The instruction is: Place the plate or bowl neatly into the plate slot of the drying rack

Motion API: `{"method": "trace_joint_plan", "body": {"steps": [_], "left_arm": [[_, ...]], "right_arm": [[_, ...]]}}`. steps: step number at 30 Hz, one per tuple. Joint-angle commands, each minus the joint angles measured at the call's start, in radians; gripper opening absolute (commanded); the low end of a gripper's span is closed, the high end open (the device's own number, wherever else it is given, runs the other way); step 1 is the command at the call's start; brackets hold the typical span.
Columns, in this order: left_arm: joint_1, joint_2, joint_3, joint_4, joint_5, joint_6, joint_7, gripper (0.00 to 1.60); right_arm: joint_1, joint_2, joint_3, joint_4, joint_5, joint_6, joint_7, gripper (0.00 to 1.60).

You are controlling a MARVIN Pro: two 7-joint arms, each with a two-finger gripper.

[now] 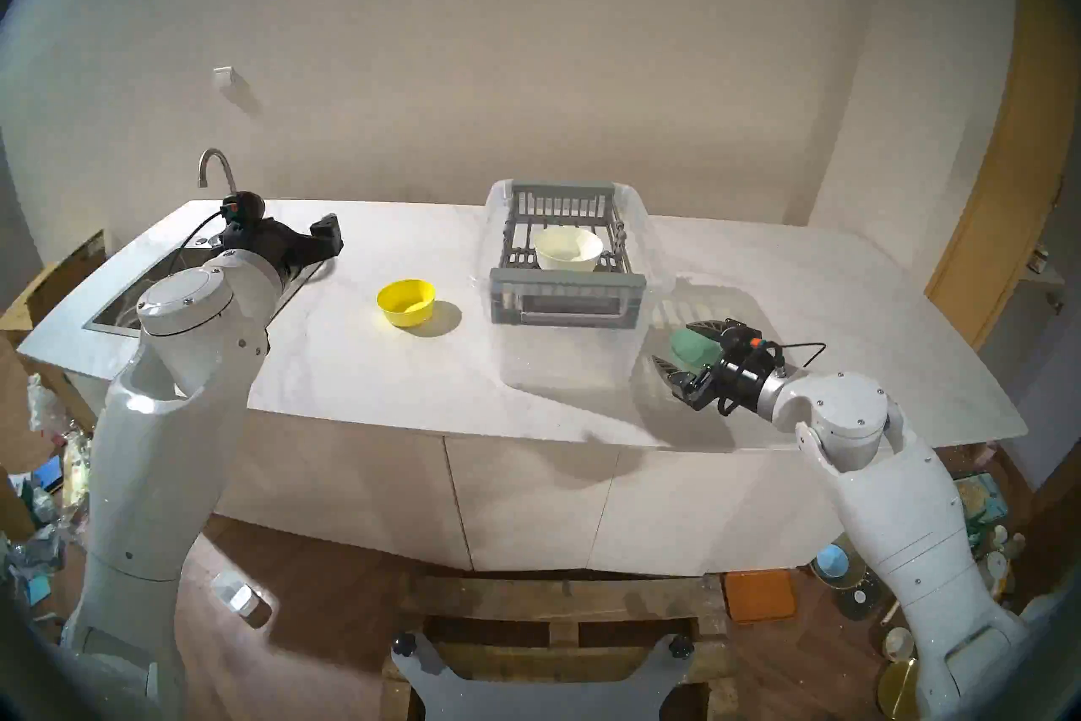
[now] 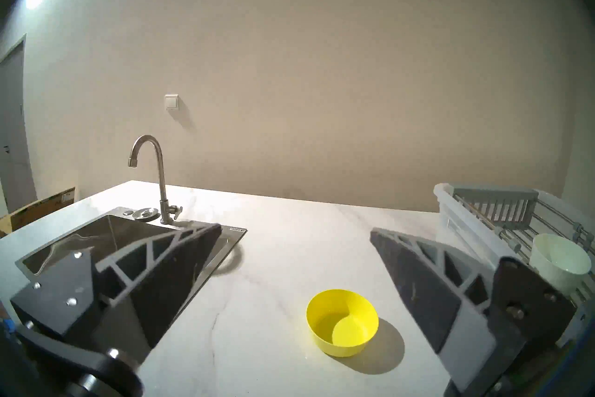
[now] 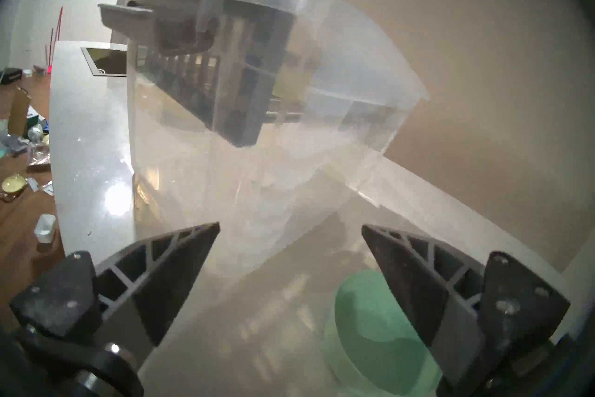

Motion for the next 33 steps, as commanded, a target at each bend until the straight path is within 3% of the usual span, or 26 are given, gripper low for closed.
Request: {"method": "trace_joint_plan", "body": {"steps": [1, 9, 22, 33], "left_arm": [[-0.019, 0.004, -0.009, -0.022, -0.002, -0.007, -0.004, 1.60], [-0.019, 0.004, -0.009, -0.022, -0.002, -0.007, -0.004, 1.60], [-0.019, 0.005, -0.009, -0.022, -0.002, -0.007, -0.004, 1.60], [-0.019, 0.005, -0.009, -0.022, -0.002, -0.007, -0.004, 1.60]], "right_arm": [[0.059, 0.022, -0.018, -0.008, -0.001, 0.000, 0.043, 1.60], [0.118, 0.053, -0.049, 0.018, 0.000, 0.032, 0.093, 1.60], [0.110, 0.168, -0.029, -0.012, 0.016, 0.062, 0.172, 1.60], [0.116, 0.194, -0.025, -0.004, 0.020, 0.095, 0.214, 1.60]]}}
